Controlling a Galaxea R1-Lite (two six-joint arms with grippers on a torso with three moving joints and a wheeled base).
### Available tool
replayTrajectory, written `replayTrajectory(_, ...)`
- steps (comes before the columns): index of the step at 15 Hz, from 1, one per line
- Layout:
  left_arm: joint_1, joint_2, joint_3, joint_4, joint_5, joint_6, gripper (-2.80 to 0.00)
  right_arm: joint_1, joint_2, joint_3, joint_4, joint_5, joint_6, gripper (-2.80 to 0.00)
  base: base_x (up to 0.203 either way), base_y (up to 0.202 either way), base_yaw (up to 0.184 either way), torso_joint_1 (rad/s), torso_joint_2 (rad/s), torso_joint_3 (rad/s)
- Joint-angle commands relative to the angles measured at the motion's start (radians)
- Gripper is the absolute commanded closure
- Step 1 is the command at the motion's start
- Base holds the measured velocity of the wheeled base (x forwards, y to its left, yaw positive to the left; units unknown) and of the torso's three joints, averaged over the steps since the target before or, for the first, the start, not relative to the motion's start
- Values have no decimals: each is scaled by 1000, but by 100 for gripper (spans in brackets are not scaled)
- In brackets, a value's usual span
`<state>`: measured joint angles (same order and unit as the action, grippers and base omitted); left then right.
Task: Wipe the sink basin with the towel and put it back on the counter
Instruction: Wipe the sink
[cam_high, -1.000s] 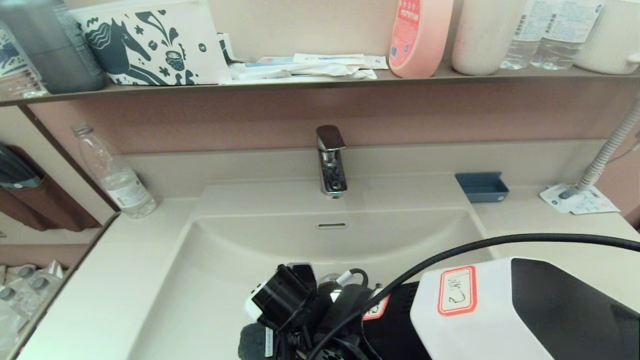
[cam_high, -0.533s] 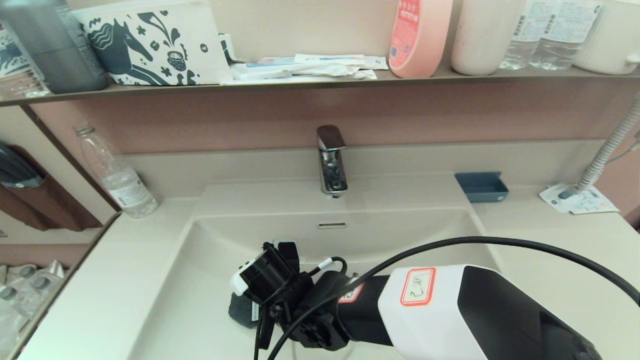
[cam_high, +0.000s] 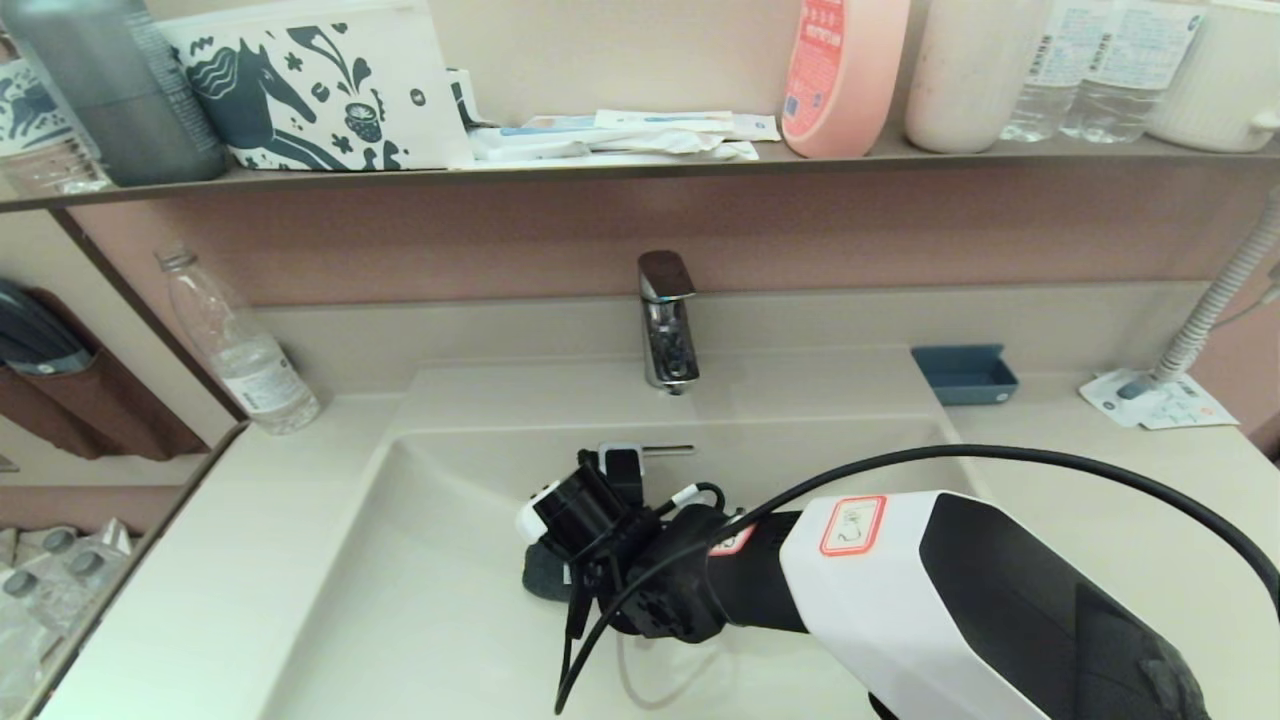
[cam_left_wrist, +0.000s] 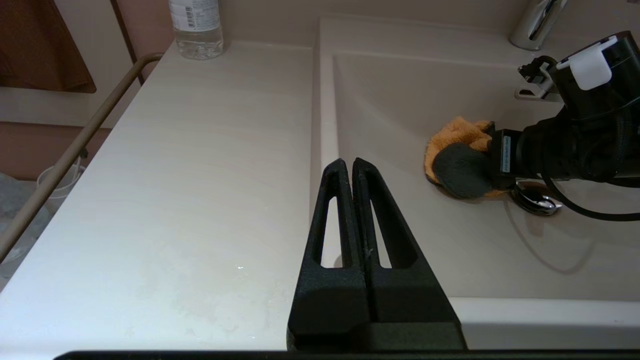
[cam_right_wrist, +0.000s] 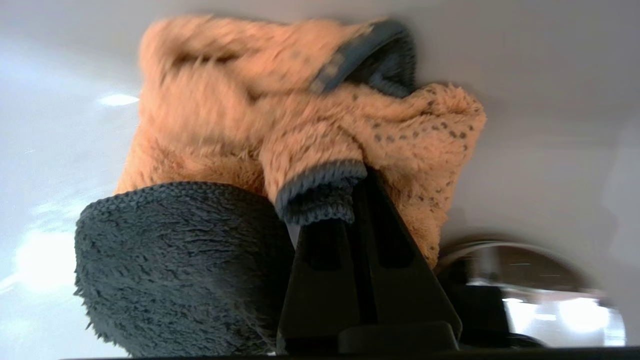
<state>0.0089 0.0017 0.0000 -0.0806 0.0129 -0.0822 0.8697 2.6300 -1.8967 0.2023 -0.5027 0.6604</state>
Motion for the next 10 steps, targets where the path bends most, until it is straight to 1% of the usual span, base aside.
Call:
replayTrajectory(1,0,0,0,-1,1,-1,0,-21,-3,45,18,-13,5,0,0,0,0,0,0,0)
replayTrajectory(5,0,0,0,-1,1,-1,0,-58,-87,200,18,-24,1,0,0,0,0,0,0,0)
replayTrajectory(10,0,0,0,-1,1,-1,0,-113,-198,427,12,-66,-2,0,0,0,0,0,0,0)
